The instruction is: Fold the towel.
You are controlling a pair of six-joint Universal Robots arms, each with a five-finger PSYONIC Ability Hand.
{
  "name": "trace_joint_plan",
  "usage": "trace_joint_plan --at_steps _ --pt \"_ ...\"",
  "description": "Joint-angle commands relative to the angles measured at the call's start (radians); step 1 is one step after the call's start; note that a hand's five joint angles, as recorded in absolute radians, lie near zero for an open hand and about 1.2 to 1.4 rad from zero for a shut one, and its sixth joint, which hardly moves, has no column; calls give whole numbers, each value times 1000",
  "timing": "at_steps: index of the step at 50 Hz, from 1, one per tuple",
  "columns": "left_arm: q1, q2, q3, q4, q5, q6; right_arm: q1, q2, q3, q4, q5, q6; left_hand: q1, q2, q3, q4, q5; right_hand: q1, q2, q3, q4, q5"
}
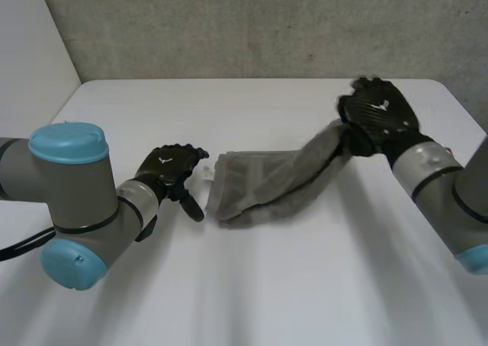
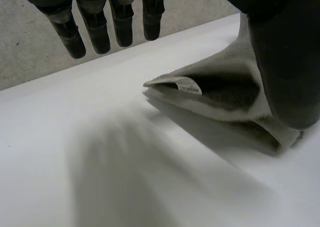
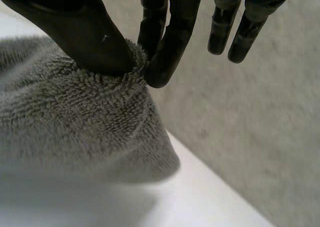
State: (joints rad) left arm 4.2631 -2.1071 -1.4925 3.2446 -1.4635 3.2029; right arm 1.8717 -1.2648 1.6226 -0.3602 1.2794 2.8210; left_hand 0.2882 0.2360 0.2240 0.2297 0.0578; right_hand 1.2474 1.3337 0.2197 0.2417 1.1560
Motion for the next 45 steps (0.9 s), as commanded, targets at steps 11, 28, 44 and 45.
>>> trace_joint_plan --at_steps 11,28,44,45 --pt "29 56 11 1 -1 0 358 294 -277 29 -60 -80 -116 -64 -49 -55 -58 149 63 -45 -67 66" --pt "90 102 21 15 2 -3 438 412 -323 50 -37 -87 -116 -64 -49 -55 -58 -992 -1078 -45 -67 -1075" --pt "-49 39 161 18 0 -9 178 131 -236 221 55 345 -92 -40 -49 -55 -37 -1247 -1334 -45 -67 -1156" --pt "-61 21 173 18 0 -9 178 131 -236 221 55 345 -89 -37 -49 -55 -34 -1247 -1334 -45 -67 -1156"
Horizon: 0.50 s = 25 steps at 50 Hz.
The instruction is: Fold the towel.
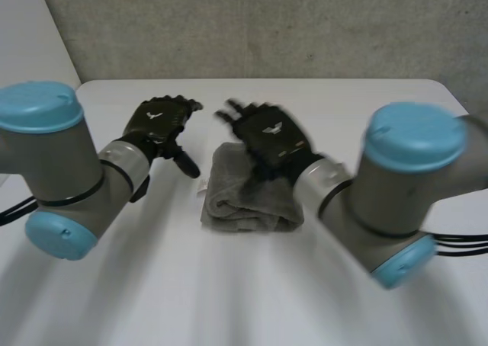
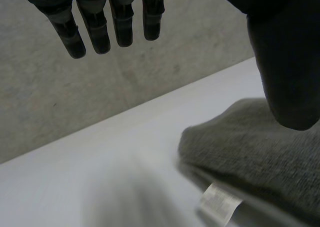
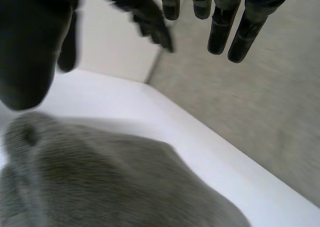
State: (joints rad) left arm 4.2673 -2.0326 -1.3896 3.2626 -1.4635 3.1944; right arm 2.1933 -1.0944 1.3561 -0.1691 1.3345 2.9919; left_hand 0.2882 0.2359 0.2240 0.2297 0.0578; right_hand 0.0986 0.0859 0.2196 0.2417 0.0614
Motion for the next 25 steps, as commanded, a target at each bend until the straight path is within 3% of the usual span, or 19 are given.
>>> trace_joint_plan --at_steps 1,7,16,25 --pt "-66 -54 70 0 0 -1 -164 -29 31 33 -9 206 -89 -37 -49 -55 -34 -99 -86 -45 -67 -61" --pt "-95 -141 110 -1 -1 -1 -228 108 14 34 -40 254 -78 -25 -49 -55 -22 -99 -86 -45 -67 -61" --pt "-93 -265 142 0 -3 7 -221 229 -41 26 -61 255 -60 -8 -49 -55 -4 -99 -86 -45 -67 -61" --pt "-75 -319 169 6 -1 13 -211 356 -121 30 -138 248 -63 -11 -49 -55 -7 -99 -86 -45 -67 -61"
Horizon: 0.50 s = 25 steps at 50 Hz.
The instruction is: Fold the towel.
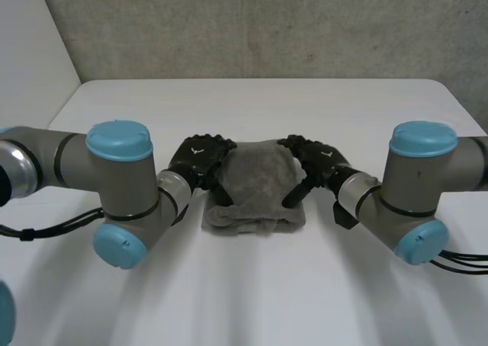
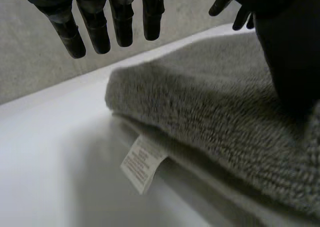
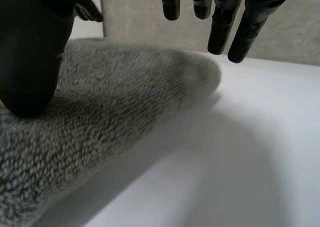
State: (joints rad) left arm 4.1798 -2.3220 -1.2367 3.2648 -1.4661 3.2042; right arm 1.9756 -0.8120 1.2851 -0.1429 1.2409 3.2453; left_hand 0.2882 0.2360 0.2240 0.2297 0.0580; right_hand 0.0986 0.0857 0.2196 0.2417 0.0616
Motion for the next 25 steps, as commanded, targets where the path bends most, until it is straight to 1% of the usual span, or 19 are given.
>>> trace_joint_plan --at_steps 1,4,6,7,9,15,17,18,19,20,21,22,23,24,25 --pt "16 -33 20 4 1 12 6 74 -50 3 -44 -6 -63 -11 -49 -55 -7 -99 -86 -45 -67 -62" --pt "14 -36 20 4 1 31 6 106 -70 2 -41 -57 -63 -11 -49 -55 -7 -99 -86 -45 -67 -62" --pt "14 -45 20 6 4 77 8 112 -79 3 -34 -87 -69 -17 -49 -55 -13 -99 -86 -45 -67 -62" --pt "14 -45 20 6 4 77 8 112 -79 3 -34 -87 -69 -17 -49 -55 -13 -99 -86 -45 -67 -62" --pt "14 -54 19 15 3 111 8 120 -95 8 -26 -143 -75 -22 -49 -55 -19 -99 -86 -45 -67 -62" --pt "13 -40 16 18 -2 121 9 100 -107 29 0 -185 -86 -34 -49 -55 -31 -99 -86 -45 -67 -62" --pt "13 -27 14 15 -3 120 9 44 -119 49 0 -185 -89 -37 -49 -55 -34 -99 -86 -45 -67 -62" --pt "13 27 10 12 -3 117 9 43 -119 49 0 -185 -98 -46 -49 -55 -42 -99 -86 -45 -67 -62" --pt "13 27 10 12 -3 117 8 1 -119 61 0 -185 -98 -46 -49 -55 -43 -99 -86 -45 -67 -62" --pt "13 62 5 10 -3 114 8 -44 -119 77 2 -185 -104 -52 -49 -55 -48 -99 -86 -45 -67 -62" --pt "10 102 2 10 -5 106 8 -44 -119 77 2 -185 -113 -61 -49 -55 -57 -99 -86 -45 -67 -62" --pt "9 102 2 10 -5 106 6 -79 -119 92 2 -185 -113 -61 -49 -55 -57 -99 -86 -45 -67 -62" --pt "6 142 -1 9 -14 96 5 -122 -118 111 3 -183 -113 -61 -49 -55 -57 -99 -86 -45 -67 -62" --pt "6 185 -4 9 -23 85 5 -122 -118 111 3 -183 -113 -61 -49 -55 -57 -99 -86 -45 -67 -62" --pt "6 185 -4 9 -23 85 5 -159 -115 132 5 -185 -113 -61 -49 -55 -57 -99 -86 -45 -67 -62"
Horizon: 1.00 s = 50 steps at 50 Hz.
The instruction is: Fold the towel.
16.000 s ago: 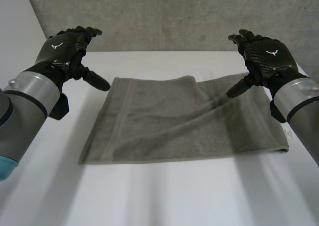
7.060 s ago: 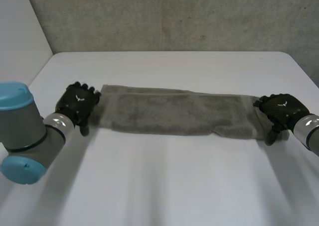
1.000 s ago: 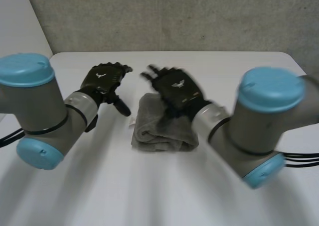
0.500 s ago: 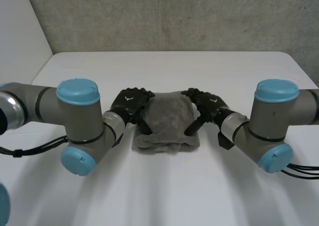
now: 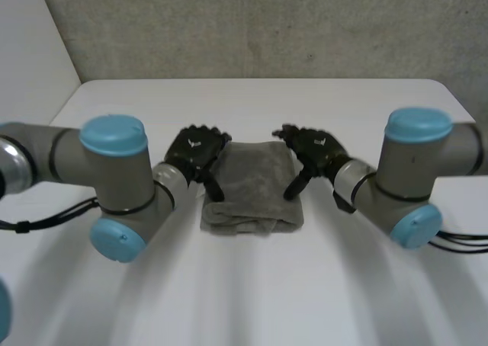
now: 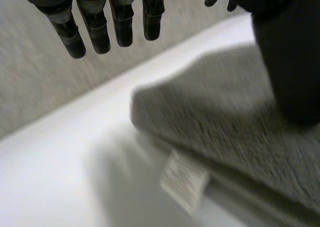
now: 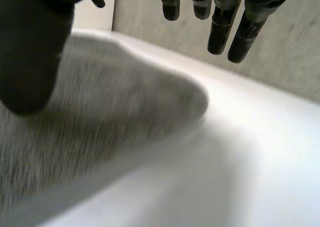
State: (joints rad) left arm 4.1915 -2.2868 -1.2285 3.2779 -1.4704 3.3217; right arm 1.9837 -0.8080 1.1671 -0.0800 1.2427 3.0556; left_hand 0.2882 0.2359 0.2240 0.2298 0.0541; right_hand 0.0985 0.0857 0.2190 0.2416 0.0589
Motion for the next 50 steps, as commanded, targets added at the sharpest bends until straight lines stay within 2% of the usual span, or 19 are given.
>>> trace_joint_plan --at_steps 1,5,7,8,9,10,11,12,13,14,16,18,20,27,31,36,38,44,50 --pt "-5 197 -14 -4 -24 -40 -5 -196 8 89 7 5 -113 -61 -49 -55 -53 -99 -86 -44 -67 -59" --pt "2 305 -16 -15 -28 -45 -5 -252 17 120 37 5 -113 -61 -49 -55 -53 -99 -86 -44 -67 -59" --pt "7 325 -14 -23 -39 -47 1 -307 34 128 107 3 -113 -61 -49 -55 -53 -99 -86 -44 -67 -59" --pt "15 339 -12 -30 -57 -47 1 -307 34 128 107 3 -113 -61 -49 -55 -53 -99 -86 -44 -67 -59" --pt "15 339 -12 -30 -57 -47 1 -338 43 128 156 2 -113 -61 -49 -55 -53 -99 -86 -44 -67 -59" --pt "27 352 -9 -40 -91 -47 1 -365 51 123 209 -4 -113 -61 -49 -55 -53 -99 -86 -44 -67 -59" --pt "39 365 -5 -53 -134 -47 1 -365 51 123 210 -4 -113 -61 -49 -55 -53 -99 -86 -44 -67 -59" --pt "39 365 -5 -53 -134 -47 0 -394 57 121 259 -18 -113 -61 -49 -55 -53 -99 -86 -44 -67 -59" --pt "47 381 0 -69 -183 -47 0 -395 57 121 259 -18 -113 -61 -49 -55 -53 -99 -86 -44 -67 -59" --pt "47 382 0 -69 -183 -47 0 -416 62 121 299 -40 -113 -61 -49 -55 -53 -99 -86 -44 -67 -59" --pt "42 412 3 -98 -269 -45 0 -430 65 120 334 -64 -113 -61 -49 -55 -53 -99 -86 -44 -67 -59" --pt "39 418 3 -112 -301 -44 1 -444 66 124 389 -113 -113 -61 -49 -55 -53 -99 -86 -44 -67 -59" --pt "39 425 3 -129 -317 -44 3 -450 69 124 406 -132 -113 -61 -49 -55 -53 -99 -86 -44 -67 -59" --pt "58 477 -22 -262 -317 -51 -3 -491 112 124 423 -167 -113 -61 -49 -55 -53 -99 -86 -44 -67 -59" --pt "79 484 -52 -285 -311 -65 -22 -545 152 120 416 -166 -113 -61 -49 -55 -53 -99 -86 -44 -67 -59" --pt "101 518 -109 -290 -222 -142 -22 -560 160 118 406 -164 -113 -61 -49 -55 -53 -99 -86 -44 -67 -59" --pt "113 526 -135 -287 -148 -194 -22 -571 167 117 382 -162 -113 -61 -49 -55 -53 -99 -86 -44 -67 -59" --pt "125 527 -155 -287 -113 -211 -40 -574 174 121 316 -155 -113 -61 -49 -55 -53 -99 -86 -44 -67 -59" --pt "128 533 -166 -285 -111 -214 -63 -576 177 121 297 -155 -113 -61 -49 -55 -53 -99 -86 -44 -67 -59"
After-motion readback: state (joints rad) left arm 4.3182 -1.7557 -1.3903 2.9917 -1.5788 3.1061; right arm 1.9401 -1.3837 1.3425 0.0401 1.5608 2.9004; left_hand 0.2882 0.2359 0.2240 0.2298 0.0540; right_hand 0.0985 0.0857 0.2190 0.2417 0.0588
